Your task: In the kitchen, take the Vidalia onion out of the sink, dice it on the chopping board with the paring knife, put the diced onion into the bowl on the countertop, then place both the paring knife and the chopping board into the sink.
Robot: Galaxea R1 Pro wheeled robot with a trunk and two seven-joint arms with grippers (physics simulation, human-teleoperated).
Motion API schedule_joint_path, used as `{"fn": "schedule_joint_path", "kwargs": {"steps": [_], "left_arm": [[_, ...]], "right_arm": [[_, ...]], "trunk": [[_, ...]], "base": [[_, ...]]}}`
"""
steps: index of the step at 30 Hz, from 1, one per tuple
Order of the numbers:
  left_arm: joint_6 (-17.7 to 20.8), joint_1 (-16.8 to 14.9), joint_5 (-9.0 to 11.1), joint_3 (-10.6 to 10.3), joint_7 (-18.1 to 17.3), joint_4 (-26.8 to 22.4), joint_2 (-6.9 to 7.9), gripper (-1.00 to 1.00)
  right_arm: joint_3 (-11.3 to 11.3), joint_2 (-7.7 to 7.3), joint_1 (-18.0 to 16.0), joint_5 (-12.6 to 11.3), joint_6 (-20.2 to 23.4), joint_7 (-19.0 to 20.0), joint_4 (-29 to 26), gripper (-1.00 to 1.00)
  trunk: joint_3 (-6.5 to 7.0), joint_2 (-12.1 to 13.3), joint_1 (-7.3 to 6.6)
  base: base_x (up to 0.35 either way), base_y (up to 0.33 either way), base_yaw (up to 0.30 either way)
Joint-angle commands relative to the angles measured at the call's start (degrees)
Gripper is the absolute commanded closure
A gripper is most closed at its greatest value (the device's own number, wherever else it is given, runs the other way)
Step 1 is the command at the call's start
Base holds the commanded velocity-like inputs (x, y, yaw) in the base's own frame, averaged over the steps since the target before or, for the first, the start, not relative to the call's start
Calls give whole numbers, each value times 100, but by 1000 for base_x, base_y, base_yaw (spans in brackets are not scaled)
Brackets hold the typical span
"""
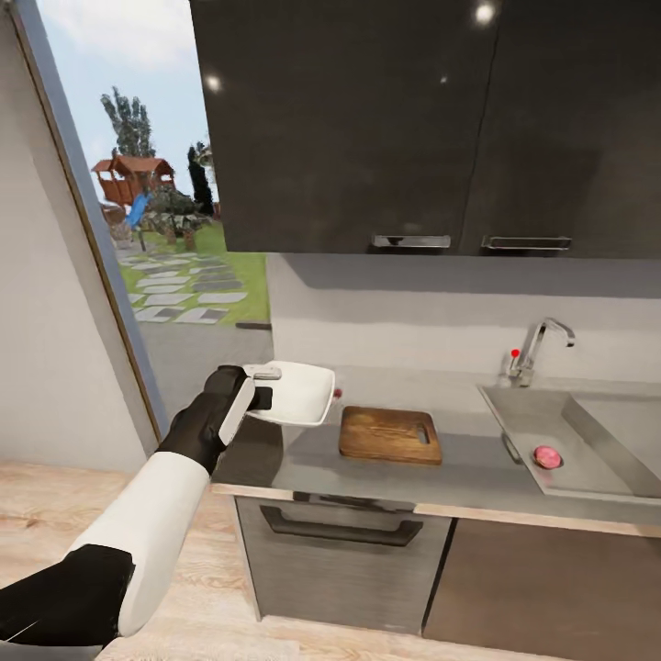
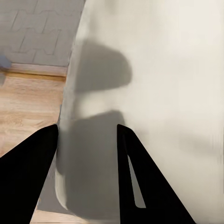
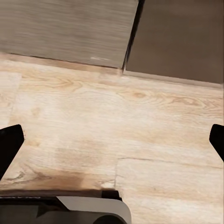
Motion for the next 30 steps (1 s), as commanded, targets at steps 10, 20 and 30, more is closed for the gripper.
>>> {"fn": "schedule_joint_path", "kwargs": {"steps": [10,20,30], "left_arm": [[10,-7,58,-13,52,81,-2,100],[-17,-7,328,-20,10,257,-25,100],[-251,-7,700,-22,-40,489,-25,100]], "right_arm": [[-22,3,-4,61,-12,-40,2,-100],[-22,3,-4,61,-13,-42,5,-100],[-22,3,-4,61,-13,-40,9,-100]], "trunk": [[-23,-14,4],[-24,-14,4],[-24,-14,4]], "base": [[0,0,217],[0,0,9],[0,0,0]]}}
